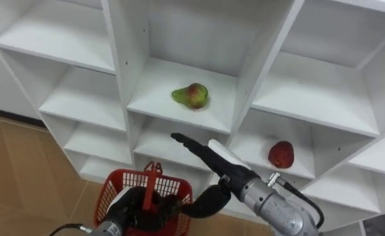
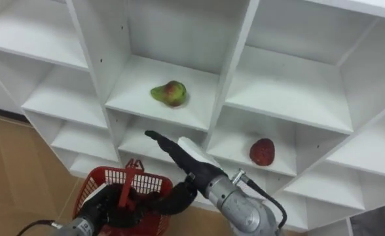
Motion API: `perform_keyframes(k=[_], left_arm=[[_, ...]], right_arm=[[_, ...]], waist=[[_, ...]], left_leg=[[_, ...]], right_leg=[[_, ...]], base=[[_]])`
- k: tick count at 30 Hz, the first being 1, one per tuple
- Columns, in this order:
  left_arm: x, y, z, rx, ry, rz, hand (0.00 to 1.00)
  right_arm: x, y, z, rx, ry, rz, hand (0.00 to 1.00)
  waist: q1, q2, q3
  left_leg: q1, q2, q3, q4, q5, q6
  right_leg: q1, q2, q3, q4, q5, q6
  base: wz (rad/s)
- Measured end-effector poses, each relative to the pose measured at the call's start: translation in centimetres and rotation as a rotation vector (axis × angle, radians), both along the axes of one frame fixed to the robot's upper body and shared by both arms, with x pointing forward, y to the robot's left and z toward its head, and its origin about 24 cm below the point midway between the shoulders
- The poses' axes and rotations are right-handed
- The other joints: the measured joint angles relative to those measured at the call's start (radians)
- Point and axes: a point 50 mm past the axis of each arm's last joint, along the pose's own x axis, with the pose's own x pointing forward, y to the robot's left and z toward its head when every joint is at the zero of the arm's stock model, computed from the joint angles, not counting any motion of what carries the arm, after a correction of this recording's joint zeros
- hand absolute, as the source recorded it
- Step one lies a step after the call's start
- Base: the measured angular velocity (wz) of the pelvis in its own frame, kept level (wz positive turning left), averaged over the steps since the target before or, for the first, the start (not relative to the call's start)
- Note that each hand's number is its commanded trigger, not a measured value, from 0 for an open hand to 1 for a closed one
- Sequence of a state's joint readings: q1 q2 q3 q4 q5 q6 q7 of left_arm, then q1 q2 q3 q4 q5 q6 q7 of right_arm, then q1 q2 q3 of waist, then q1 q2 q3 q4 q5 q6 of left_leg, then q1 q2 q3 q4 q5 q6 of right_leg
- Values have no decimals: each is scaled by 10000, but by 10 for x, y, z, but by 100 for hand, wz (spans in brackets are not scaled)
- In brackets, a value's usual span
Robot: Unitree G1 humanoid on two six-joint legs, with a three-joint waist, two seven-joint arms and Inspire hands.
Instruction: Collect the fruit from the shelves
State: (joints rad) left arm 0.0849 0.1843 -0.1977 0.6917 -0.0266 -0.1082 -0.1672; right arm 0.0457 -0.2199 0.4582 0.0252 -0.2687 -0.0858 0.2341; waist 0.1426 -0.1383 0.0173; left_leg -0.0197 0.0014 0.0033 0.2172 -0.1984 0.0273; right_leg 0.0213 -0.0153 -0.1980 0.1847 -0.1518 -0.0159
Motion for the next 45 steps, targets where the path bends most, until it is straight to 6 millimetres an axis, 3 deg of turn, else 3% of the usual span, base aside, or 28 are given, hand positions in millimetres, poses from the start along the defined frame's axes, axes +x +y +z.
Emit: perform_keyframes(k=[10,13,14,20,24,28,34,43,45], left_arm=[[-2,7,1,643,-88,-92,100],[-2,12,2,724,-145,136,100],[-2,13,2,803,-152,147,100],[-5,19,1,1086,-90,216,100],[-5,25,2,1345,-51,254,100],[-9,27,0,1429,188,293,100],[-14,28,-3,1517,577,374,100],[-19,30,-7,1652,1216,251,100],[-19,30,-7,1795,1344,150,100]], right_arm=[[17,4,27,918,-932,-36,0],[23,-1,35,1111,-1356,-359,0],[26,-5,36,1279,-1417,-622,0],[40,-16,51,1394,-2260,-1482,0],[53,-29,65,1655,-3052,-2462,0],[63,-39,65,2122,-2891,-3191,0],[76,-58,53,1642,-2369,-4077,0],[96,-72,52,1410,-2319,-5041,0],[102,-73,53,1278,-2240,-5234,0]], waist=[[349,-75,-27],[397,-217,-65],[468,-278,-33],[617,-525,-19],[602,-723,62],[763,-753,61],[696,-881,5],[585,-895,105],[565,-945,69]], left_leg=[[-30,-2,-246,66,-2,-17],[-15,-9,-461,79,11,-39],[45,-19,-554,81,13,-44],[111,-137,-747,88,13,-54],[113,-158,-960,172,3,-67],[112,-159,-997,205,-3,-72],[-53,-207,-1312,320,9,-89],[-322,-314,-1609,457,15,-92],[-476,-332,-1674,550,17,-86]], right_leg=[[88,10,-128,-6,-1,1],[207,9,-352,-27,-2,3],[320,7,-469,-68,-2,3],[515,-10,-648,-176,-5,8],[631,-16,-918,-182,-5,8],[661,-17,-973,-179,-4,8],[660,-17,-1078,-185,-7,13],[566,-64,-1260,-183,-22,37],[437,-97,-1341,-178,-26,43]], base=[[8],[21],[23],[10],[14],[5],[15],[10],[9]])
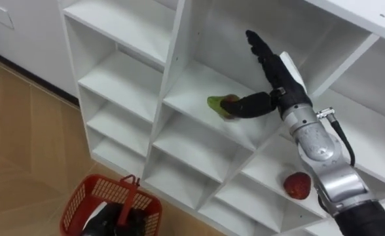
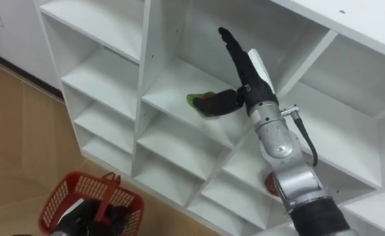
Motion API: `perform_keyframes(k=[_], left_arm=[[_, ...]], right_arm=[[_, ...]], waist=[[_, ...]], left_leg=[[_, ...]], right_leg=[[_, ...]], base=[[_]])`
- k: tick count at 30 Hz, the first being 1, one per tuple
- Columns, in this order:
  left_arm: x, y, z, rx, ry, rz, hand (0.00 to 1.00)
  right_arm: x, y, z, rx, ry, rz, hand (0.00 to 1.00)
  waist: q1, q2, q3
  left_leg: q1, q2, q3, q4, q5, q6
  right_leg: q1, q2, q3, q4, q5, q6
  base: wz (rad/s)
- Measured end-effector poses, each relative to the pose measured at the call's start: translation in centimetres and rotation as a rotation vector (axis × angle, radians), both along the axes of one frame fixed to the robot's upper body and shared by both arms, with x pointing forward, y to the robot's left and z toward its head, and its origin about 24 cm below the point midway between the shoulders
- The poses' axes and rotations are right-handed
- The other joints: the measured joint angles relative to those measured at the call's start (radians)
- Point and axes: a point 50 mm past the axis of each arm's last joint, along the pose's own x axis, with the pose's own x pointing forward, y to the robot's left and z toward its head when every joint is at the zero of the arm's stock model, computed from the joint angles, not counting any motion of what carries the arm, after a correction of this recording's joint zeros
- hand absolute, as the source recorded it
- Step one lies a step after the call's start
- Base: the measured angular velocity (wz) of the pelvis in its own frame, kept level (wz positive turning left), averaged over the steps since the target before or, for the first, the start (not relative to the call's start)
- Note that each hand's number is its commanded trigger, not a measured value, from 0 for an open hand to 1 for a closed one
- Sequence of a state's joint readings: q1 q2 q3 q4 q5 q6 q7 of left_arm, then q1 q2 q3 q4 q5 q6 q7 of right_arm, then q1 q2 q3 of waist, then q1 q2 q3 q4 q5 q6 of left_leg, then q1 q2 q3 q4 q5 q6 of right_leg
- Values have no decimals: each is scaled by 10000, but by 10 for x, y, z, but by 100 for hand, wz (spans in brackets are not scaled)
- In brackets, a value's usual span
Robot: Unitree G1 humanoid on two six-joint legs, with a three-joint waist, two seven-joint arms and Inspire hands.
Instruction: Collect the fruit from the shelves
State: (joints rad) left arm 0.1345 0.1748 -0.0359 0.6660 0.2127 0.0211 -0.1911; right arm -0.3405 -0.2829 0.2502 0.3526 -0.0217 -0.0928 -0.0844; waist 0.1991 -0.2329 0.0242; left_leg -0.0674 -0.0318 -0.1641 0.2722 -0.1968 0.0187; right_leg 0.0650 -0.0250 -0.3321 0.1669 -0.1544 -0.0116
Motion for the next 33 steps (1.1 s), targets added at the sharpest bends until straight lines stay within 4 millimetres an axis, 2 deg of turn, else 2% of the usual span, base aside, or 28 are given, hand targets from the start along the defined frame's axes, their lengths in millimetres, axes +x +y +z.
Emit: perform_keyframes(k=[5,7,9,16,23,29,33], left_arm=[[-1,1,-1,233,142,-223,100],[-1,-1,-1,232,130,-337,100],[1,-5,0,198,93,-528,100],[8,-12,2,39,40,-977,100],[13,-21,3,-128,-76,-1226,100],[16,-30,4,-262,-93,-1601,100],[18,-30,4,-309,-110,-1662,100]], right_arm=[[4,-4,-6,-141,312,-239,0],[6,-5,-7,-58,413,-320,0],[10,-8,-9,36,530,-602,0],[15,-14,-18,156,981,-1120,0],[22,-15,-19,-516,828,-1446,0],[22,-23,-35,-1279,1718,-1804,0],[26,-22,-31,-1296,1649,-1833,0]], waist=[[29,15,10],[42,89,66],[121,93,66],[277,109,65],[397,187,80],[585,320,68],[547,393,96]], left_leg=[[-71,-9,-85,7,7,11],[-88,-11,-126,7,10,16],[-163,-11,-131,7,15,15],[-400,-13,-201,23,52,13],[-638,-66,-142,9,175,13],[-1125,-154,-153,-30,430,19],[-1531,-159,-137,-35,551,9]], right_leg=[[-17,-19,-39,-3,-4,6],[-21,-26,-116,-4,-4,7],[-99,-37,-268,2,-5,9],[-326,-44,-284,26,-16,27],[-581,-109,-283,40,-16,26],[-1044,-189,-292,73,9,-15],[-1532,-217,-272,216,41,-68]], base=[[7],[5],[0],[4],[-3],[4],[1]])
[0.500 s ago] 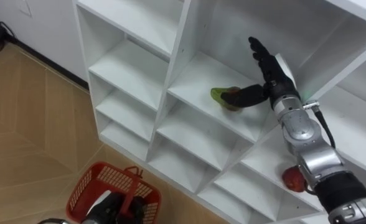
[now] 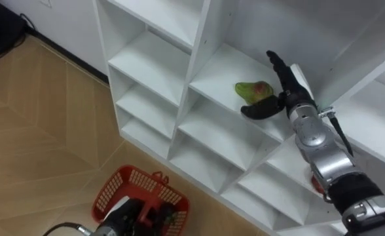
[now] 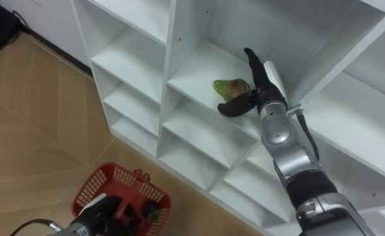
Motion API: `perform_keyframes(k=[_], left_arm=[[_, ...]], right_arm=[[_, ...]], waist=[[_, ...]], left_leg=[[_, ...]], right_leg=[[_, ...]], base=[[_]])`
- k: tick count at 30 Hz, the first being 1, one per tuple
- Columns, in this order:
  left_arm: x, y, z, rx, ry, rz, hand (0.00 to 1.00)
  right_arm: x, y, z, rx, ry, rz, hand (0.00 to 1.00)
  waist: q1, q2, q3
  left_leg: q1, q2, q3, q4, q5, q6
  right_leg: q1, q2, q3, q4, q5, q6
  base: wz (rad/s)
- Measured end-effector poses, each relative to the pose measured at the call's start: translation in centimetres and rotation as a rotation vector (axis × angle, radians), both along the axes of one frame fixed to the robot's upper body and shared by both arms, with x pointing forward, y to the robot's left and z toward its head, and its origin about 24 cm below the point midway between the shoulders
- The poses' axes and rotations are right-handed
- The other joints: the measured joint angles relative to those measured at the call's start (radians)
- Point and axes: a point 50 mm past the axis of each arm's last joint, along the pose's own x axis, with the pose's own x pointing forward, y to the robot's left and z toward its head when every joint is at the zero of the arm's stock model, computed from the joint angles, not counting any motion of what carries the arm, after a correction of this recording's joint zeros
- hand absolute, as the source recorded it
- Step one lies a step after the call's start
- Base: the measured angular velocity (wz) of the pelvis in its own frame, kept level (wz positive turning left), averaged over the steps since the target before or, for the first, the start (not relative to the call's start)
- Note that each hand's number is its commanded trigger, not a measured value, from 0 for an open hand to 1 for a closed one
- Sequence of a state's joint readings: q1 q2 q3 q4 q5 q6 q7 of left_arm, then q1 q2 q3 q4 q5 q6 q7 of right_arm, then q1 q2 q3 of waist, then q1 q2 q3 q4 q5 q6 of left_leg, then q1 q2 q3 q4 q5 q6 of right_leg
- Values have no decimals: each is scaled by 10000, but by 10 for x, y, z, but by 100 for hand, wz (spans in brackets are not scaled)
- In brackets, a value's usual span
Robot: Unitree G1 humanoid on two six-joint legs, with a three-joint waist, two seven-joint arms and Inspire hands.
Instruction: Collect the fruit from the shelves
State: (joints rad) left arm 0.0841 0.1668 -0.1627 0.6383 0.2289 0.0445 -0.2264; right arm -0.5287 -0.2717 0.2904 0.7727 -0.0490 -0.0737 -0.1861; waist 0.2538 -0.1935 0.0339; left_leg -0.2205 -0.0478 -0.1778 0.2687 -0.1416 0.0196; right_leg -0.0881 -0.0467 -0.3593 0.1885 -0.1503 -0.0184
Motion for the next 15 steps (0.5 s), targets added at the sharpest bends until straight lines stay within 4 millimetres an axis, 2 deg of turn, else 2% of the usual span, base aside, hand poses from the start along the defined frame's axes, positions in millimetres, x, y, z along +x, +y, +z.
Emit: perform_keyframes(k=[6,15], left_arm=[[5,-4,1,-33,-138,58,100],[6,-9,-3,-85,-11,42,100]], right_arm=[[1,2,3,-150,-251,191,0],[1,2,3,-278,-358,302,0]], waist=[[-24,127,90],[-30,179,128]], left_leg=[[-28,-2,-3,-7,10,0],[-19,-1,20,-5,11,1]], right_leg=[[-19,-5,-3,-1,1,-3],[-21,-11,1,5,4,-6]], base=[[0],[0]])
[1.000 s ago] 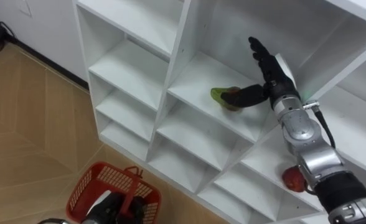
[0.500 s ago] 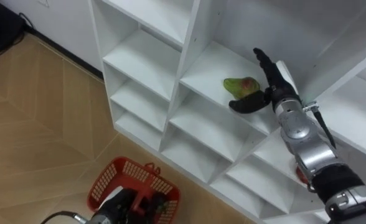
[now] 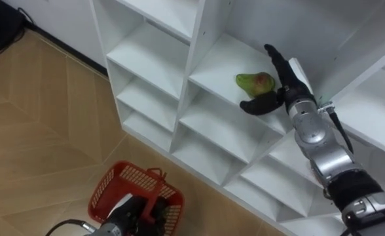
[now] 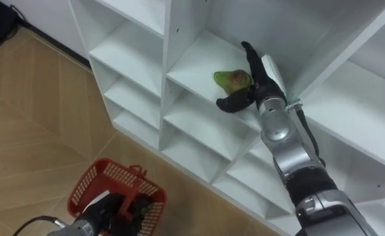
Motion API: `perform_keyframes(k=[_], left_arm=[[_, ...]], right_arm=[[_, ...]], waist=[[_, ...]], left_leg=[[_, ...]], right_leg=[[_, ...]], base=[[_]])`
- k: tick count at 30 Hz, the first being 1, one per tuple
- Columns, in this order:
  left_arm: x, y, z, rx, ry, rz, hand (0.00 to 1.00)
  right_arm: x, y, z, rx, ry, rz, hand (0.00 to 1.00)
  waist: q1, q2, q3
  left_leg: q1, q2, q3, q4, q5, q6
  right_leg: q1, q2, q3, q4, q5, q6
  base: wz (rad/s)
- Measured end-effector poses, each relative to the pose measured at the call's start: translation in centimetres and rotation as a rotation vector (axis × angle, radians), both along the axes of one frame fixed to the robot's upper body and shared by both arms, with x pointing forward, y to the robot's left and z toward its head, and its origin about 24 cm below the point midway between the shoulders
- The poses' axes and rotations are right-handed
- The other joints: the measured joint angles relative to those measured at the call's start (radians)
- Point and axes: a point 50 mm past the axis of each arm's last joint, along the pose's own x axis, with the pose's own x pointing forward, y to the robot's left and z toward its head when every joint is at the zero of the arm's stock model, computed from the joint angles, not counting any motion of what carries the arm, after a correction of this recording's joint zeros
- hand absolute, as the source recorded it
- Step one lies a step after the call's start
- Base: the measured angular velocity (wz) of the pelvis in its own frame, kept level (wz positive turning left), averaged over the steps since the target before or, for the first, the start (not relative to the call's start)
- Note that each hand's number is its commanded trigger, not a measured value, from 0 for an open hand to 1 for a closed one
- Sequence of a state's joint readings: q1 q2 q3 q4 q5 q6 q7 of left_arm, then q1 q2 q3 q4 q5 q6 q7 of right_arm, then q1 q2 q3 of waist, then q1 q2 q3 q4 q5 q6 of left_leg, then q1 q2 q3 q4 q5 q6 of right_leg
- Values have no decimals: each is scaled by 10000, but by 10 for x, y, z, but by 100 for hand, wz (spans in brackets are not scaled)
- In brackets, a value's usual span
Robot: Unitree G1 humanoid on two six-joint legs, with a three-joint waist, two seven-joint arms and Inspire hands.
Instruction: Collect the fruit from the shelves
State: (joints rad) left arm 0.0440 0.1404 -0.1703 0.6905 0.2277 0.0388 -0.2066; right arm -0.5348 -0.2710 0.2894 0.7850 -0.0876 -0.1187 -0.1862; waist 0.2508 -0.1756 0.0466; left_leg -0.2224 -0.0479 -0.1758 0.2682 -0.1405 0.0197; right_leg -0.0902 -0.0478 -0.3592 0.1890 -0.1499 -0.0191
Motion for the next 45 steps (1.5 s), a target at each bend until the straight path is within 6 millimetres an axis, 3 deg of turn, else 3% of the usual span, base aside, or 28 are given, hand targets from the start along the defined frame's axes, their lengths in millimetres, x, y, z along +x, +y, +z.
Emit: perform_keyframes(k=[6,7,8,9,10,11,28,33,45], left_arm=[[0,-4,0,-50,19,-119,100],[0,-4,0,-55,19,-123,100],[0,-5,-1,-75,21,-132,100],[0,-5,-1,-89,22,-145,100],[0,-6,-1,-90,24,-155,100],[0,-6,-1,-91,30,-173,100],[-2,-5,-6,-17,381,-173,100],[-2,-6,-6,-25,395,-170,100],[0,-5,-6,-5,349,-164,100]], right_arm=[[0,0,0,-23,-13,44,0],[0,0,0,-23,-11,50,7],[0,0,0,-24,-8,58,7],[0,0,0,-36,-3,68,59],[0,0,0,-43,2,81,89],[0,1,0,-50,13,102,100],[-1,-2,-6,-442,272,120,100],[-1,-3,-7,-417,316,134,100],[0,-3,-7,-381,426,147,100]], waist=[[-1,35,4],[-2,38,2],[-1,44,-1],[-8,47,-2],[-10,49,-3],[-9,51,-4],[43,161,-47],[28,262,-130],[7,251,-134]], left_leg=[[3,2,14,-2,1,2],[3,1,16,-2,1,2],[5,1,18,-2,2,2],[6,2,19,-2,2,3],[5,2,19,-2,2,3],[5,3,19,-2,2,3],[-2,-2,18,-2,6,8],[-86,-5,27,-4,31,14],[-84,-12,37,-9,90,21]], right_leg=[[-5,-2,2,0,1,-2],[-5,-2,2,0,1,-2],[-5,-2,2,1,2,-3],[-5,-2,7,2,2,-3],[-5,-2,9,2,2,-3],[-5,-2,11,3,2,-3],[-7,-7,11,5,2,-3],[-138,-28,19,94,2,-3],[-186,-62,17,155,2,-3]], base=[[0],[0],[0],[0],[0],[0],[0],[0],[0]])
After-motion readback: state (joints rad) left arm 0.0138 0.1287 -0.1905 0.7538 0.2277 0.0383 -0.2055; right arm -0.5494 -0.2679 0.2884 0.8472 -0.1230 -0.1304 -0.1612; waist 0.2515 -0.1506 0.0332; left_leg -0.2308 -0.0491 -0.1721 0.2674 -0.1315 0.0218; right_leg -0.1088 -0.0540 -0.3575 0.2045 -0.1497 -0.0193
